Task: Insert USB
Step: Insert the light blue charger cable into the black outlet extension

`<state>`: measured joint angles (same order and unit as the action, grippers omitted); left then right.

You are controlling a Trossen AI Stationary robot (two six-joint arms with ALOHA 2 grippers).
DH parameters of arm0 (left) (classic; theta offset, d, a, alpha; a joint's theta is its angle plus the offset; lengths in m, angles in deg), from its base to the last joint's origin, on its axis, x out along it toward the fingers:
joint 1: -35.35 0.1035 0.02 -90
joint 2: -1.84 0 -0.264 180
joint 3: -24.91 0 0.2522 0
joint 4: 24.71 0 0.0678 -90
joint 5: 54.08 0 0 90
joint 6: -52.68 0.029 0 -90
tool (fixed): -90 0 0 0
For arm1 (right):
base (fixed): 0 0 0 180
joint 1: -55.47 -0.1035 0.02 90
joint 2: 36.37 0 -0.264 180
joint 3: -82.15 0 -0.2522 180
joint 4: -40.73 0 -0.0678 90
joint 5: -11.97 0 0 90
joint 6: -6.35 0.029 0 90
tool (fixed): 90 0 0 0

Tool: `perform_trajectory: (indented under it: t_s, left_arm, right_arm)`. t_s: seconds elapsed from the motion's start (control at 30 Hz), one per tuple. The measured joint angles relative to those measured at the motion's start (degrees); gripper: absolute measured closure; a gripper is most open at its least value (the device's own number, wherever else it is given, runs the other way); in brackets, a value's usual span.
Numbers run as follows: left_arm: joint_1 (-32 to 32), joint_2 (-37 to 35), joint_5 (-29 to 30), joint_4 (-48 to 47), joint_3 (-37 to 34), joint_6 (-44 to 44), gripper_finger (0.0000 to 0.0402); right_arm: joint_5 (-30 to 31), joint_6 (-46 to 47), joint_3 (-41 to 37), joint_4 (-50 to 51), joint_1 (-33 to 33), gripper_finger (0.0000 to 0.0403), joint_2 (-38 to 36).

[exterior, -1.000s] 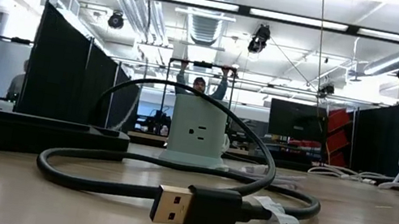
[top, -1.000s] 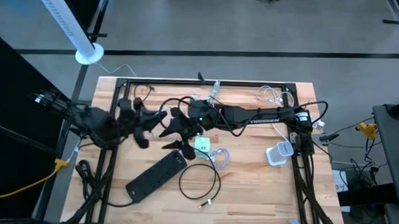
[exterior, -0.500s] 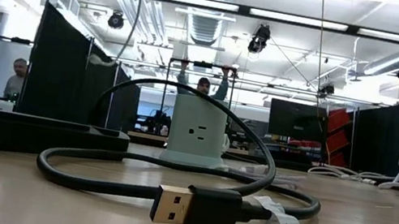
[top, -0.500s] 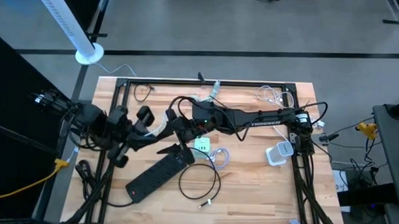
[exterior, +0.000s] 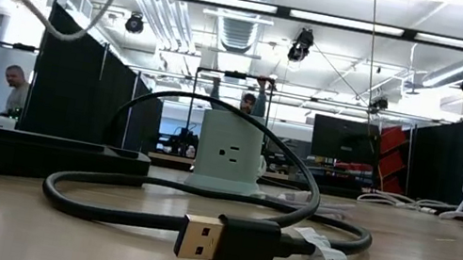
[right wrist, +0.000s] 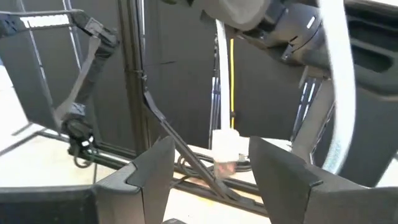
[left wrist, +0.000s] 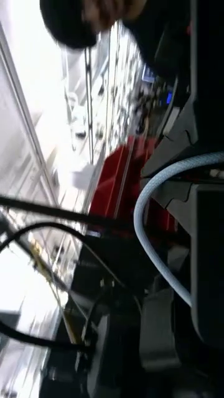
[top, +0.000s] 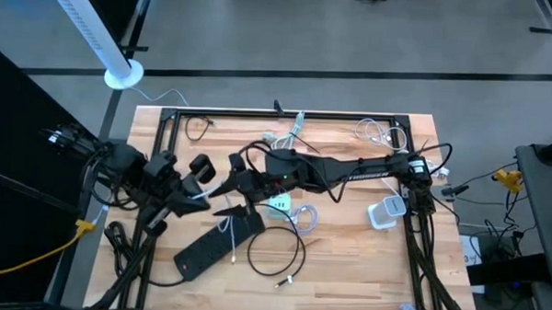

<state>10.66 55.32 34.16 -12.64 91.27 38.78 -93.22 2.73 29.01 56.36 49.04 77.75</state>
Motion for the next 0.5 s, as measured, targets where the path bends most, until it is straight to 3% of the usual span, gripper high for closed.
perform_trajectory:
  t_s: [0.1, 0.2, 0.33, 0.5]
  left_arm:
    - [0.1, -0.2, 3.4, 0.1, 0.0, 0.0, 0.0402]
    - [0.1, -0.1, 10.6, -0.4, 0.0, 0.9, 0.0402]
    - [0.2, 0.0, 13.4, -0.5, 0.0, 1.0, 0.0402]
    - [0.2, 0.0, 20.8, -1.9, 0.0, 1.0, 0.0402]
  right_arm:
    - [2.0, 0.6, 0.0, -0.7, -0.4, 0.0213, 0.0]
    - [10.3, -1.4, 0.0, 0.8, -1.6, 0.0213, 0.0]
    - [20.7, -4.0, 0.0, 1.0, -3.0, 0.0213, 0.0]
    - [23.6, -3.7, 0.0, 0.8, -3.5, 0.0213, 0.0]
